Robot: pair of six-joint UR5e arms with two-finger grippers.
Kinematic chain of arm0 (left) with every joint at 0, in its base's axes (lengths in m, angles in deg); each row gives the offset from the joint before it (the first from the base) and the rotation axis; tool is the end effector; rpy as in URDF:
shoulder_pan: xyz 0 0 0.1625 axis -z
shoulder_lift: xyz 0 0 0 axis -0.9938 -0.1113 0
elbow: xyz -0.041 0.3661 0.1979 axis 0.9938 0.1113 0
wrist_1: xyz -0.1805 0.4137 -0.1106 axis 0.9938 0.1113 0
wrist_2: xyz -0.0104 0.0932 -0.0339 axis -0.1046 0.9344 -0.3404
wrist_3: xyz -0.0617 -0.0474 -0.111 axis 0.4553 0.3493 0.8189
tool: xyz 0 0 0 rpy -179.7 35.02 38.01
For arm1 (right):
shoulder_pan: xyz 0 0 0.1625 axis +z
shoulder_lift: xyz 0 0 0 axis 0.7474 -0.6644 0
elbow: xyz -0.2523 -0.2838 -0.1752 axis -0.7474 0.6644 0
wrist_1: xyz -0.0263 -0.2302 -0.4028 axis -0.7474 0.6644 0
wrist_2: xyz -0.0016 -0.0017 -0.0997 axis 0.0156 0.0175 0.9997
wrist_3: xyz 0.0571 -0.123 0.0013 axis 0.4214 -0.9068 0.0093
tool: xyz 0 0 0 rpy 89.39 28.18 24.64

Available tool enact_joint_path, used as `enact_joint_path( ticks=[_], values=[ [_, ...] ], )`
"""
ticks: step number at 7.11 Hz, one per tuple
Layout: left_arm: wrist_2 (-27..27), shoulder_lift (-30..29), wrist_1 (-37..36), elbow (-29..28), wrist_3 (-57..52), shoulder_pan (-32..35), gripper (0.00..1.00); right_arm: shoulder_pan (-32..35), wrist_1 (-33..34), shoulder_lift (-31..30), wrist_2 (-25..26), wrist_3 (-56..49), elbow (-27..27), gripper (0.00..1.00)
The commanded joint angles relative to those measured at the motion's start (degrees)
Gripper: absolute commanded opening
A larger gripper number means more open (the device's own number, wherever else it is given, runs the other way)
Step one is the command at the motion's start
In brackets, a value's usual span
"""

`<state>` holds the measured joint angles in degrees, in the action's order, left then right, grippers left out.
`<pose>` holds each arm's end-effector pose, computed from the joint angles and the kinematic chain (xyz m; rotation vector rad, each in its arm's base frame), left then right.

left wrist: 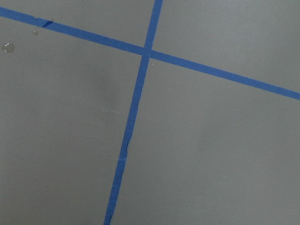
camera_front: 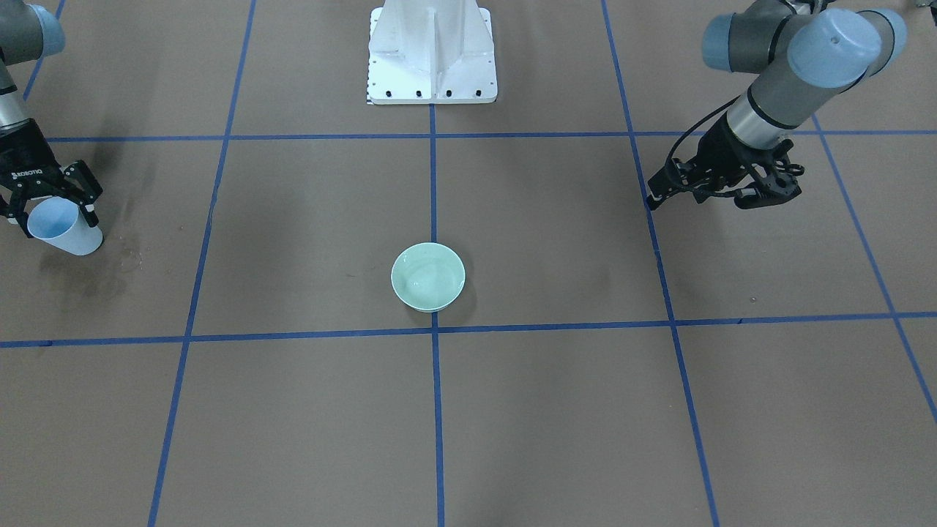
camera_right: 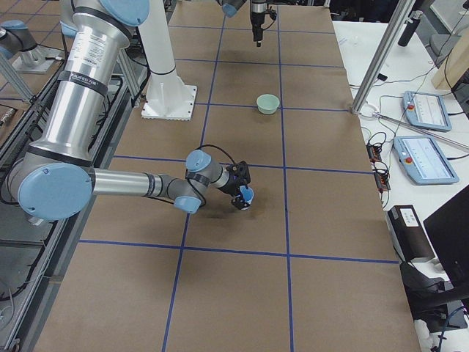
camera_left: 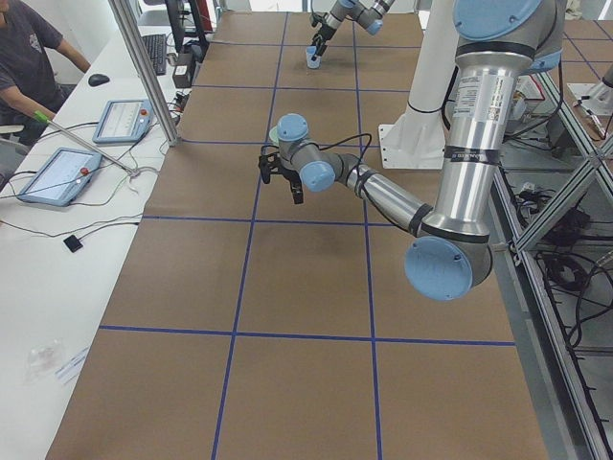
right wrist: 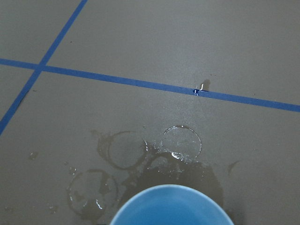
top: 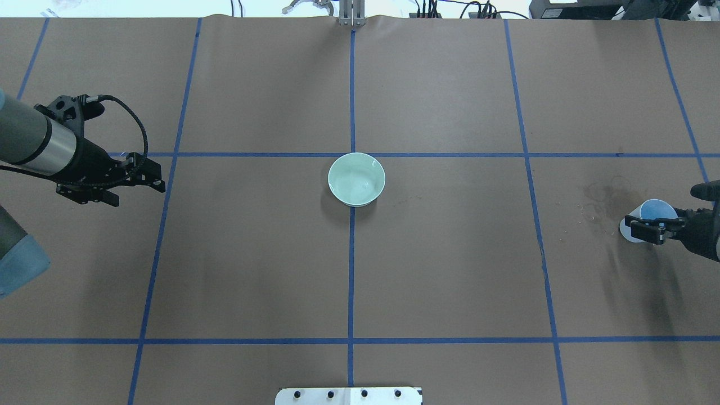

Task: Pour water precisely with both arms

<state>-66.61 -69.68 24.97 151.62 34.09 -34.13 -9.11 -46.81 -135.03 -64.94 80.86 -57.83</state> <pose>0.3518 -0.4906 0.3775 -0.0665 0.9887 -0.2238 -0.2677 -0.3957 0.6369 0.6418 -0.7893 0.0647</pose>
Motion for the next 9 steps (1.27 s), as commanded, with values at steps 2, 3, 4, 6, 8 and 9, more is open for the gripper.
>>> enact_joint_path(
  ticks=[2, 3, 4, 6, 8, 9],
  values=[
    [0.0, -0.86, -0.02, -0.08, 1.34, -0.09, 1.0, 2.48, -0.43, -1.18, 0.15, -0.13, -1.8, 0.99],
    [0.0, -3.21, 0.06, -0.17, 6.13, -0.43, 1.0, 4.76, -0.43, -1.1, -1.33, -0.3, -1.72, 0.99],
    [0.09, -7.41, -0.46, -0.78, 7.57, -0.7, 1.0, 8.7, -0.17, -0.14, -5.96, -0.56, -1.46, 0.99],
    [7.06, -15.24, -0.46, -5.33, 17.47, -7.69, 1.0, 21.23, 9.25, 6.33, -18.49, -1.61, -1.45, 0.99],
    [9.58, -25.33, -0.2, -14.09, 17.17, -10.18, 0.97, 33.03, 22.89, 12.6, -31.97, -14.54, -1.37, 0.99],
    [9.75, -29.65, -0.11, -19.28, 16.99, -11.93, 0.96, 37.6, 31.39, 15.05, -36.55, -23.76, -1.19, 0.99]
  ],
)
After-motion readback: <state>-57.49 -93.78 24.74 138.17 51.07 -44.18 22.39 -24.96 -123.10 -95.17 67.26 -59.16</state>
